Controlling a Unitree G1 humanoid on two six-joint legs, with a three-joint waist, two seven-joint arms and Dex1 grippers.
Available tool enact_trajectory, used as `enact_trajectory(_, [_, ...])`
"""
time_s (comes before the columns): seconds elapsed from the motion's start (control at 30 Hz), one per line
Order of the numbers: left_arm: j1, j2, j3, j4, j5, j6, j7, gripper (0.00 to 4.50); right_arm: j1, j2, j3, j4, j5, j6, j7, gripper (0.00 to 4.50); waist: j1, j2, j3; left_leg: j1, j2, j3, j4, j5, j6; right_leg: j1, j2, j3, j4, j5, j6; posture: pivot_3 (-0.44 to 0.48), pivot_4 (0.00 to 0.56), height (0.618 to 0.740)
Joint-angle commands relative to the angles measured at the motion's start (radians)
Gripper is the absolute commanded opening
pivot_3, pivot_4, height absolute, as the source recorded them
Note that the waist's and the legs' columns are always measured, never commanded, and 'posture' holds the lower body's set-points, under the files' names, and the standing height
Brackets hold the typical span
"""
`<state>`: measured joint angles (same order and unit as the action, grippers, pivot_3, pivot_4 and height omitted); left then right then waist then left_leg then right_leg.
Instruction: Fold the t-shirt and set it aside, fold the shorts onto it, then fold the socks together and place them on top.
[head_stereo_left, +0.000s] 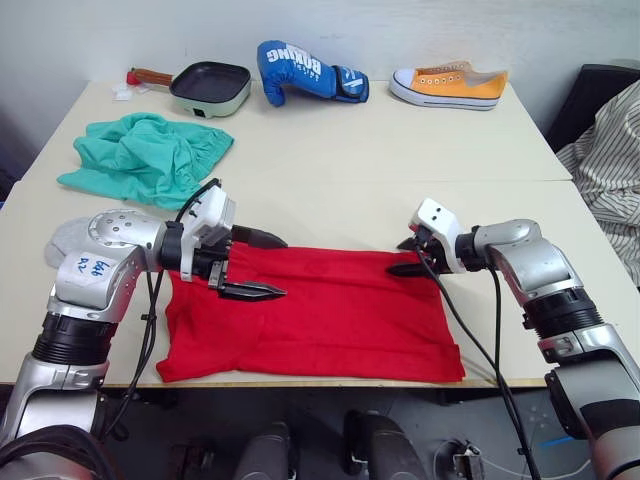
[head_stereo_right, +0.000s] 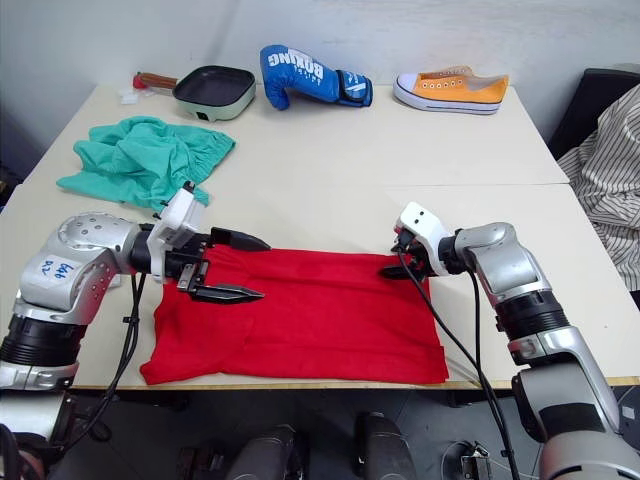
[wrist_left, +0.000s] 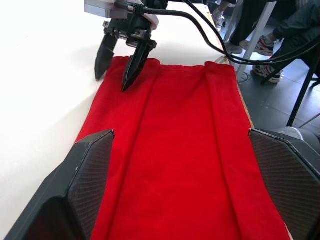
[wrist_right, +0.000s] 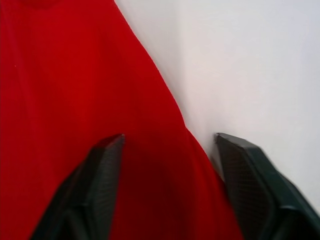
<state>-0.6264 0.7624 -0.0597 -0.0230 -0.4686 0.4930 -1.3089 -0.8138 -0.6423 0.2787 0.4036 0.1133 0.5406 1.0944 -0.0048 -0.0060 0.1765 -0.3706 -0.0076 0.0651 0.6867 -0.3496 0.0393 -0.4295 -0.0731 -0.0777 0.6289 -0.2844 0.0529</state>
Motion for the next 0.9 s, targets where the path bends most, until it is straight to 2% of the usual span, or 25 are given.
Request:
enact_trajectory(0.03, [-0.015, 0.004, 0.015, -0.011, 0.008, -0.026, 0.009, 4.5, -0.025, 0.012, 0.025, 0.038, -0.035, -0.056, 0.035, 1.77, -0.001, 0.0, 0.0, 0.0, 0.0, 0.0, 0.0, 0.0, 0.0, 0.0, 0.0, 0.0, 0.0, 0.0, 0.0, 0.0, 0.15, 0.74])
enact_trajectory(0.17, [-0.007, 0.001, 0.022, 0.003, 0.024, -0.053, 0.025, 4.5, -0.113, 0.036, 0.054, 0.208, -0.119, -0.277, 0.038, 0.33, -0.011, 0.0, 0.0, 0.001, 0.0, 0.0, 0.001, 0.0, -0.001, 0.0, 0.0, 0.0, 0.001, 0.0, 0.0, 0.0, 0.15, 0.74])
enact_trajectory(0.2, [-0.01, -0.009, 0.026, 0.013, 0.031, -0.07, 0.039, 4.5, -0.144, 0.047, 0.061, 0.27, -0.143, -0.365, 0.034, 0.04, -0.014, 0.0, 0.0, 0.001, 0.0, 0.0, 0.001, 0.0, -0.001, 0.0, 0.0, 0.0, 0.001, 0.0, 0.0, 0.0, 0.15, 0.74])
enact_trajectory(0.23, [-0.02, -0.027, 0.033, 0.031, 0.044, -0.095, 0.07, 4.5, -0.181, 0.06, 0.069, 0.342, -0.171, -0.444, 0.016, 0.01, -0.019, 0.0, 0.0, 0.001, 0.0, 0.0, 0.001, 0.0, -0.001, 0.0, 0.0, 0.0, 0.001, 0.0, 0.0, 0.0, 0.15, 0.74])
enact_trajectory(0.33, [-0.059, -0.08, 0.055, 0.089, 0.066, -0.139, 0.151, 4.5, -0.277, 0.102, 0.087, 0.531, -0.241, -0.622, -0.041, 0.01, -0.021, 0.0, 0.001, 0.0, 0.0, 0.0, 0.002, 0.001, -0.001, 0.0, 0.0, 0.0, 0.002, 0.0, 0.0, 0.0, 0.15, 0.74])
enact_trajectory(0.47, [-0.088, -0.092, 0.047, 0.131, 0.078, -0.164, 0.153, 4.5, -0.372, 0.159, 0.092, 0.722, -0.313, -0.742, -0.124, 0.01, -0.027, 0.0, 0.001, -0.001, 0.0, 0.0, 0.003, 0.001, -0.002, -0.001, 0.0, -0.001, 0.002, 0.0, 0.0, 0.0, 0.15, 0.74])
enact_trajectory(0.57, [-0.099, -0.09, 0.039, 0.157, 0.087, -0.184, 0.141, 4.5, -0.408, 0.178, 0.076, 0.798, -0.338, -0.76, -0.166, 0.01, -0.028, 0.0, 0.001, 0.0, 0.0, 0.0, 0.002, 0.001, -0.002, -0.001, 0.0, -0.001, 0.002, 0.0, 0.0, 0.0, 0.15, 0.74])
enact_trajectory(0.7, [-0.118, -0.091, 0.036, 0.183, 0.09, -0.194, 0.131, 4.5, -0.426, 0.178, -0.024, 0.803, -0.252, -0.677, -0.074, 0.01, -0.027, 0.0, 0.001, -0.001, 0.0, 0.0, 0.002, 0.001, -0.002, 0.0, 0.0, -0.001, 0.003, 0.0, 0.0, 0.0, 0.15, 0.74])
enact_trajectory(0.8, [-0.12, -0.095, 0.027, 0.193, 0.092, -0.198, 0.116, 4.5, -0.406, 0.16, -0.083, 0.732, -0.187, -0.552, 0.055, 0.6, -0.024, 0.0, 0.001, -0.001, 0.0, -0.001, 0.003, 0.001, -0.002, 0.0, 0.0, -0.001, 0.003, 0.0, 0.0, 0.0, 0.15, 0.74])
enact_trajectory(0.9, [-0.122, -0.103, 0.02, 0.196, 0.095, -0.201, 0.107, 4.5, -0.349, 0.137, -0.108, 0.603, -0.141, -0.396, 0.161, 1.59, -0.022, 0.001, 0.001, -0.001, 0.0, -0.001, 0.003, 0.001, -0.002, 0.0, 0.0, -0.001, 0.003, 0.0, 0.0, 0.0, 0.15, 0.74])
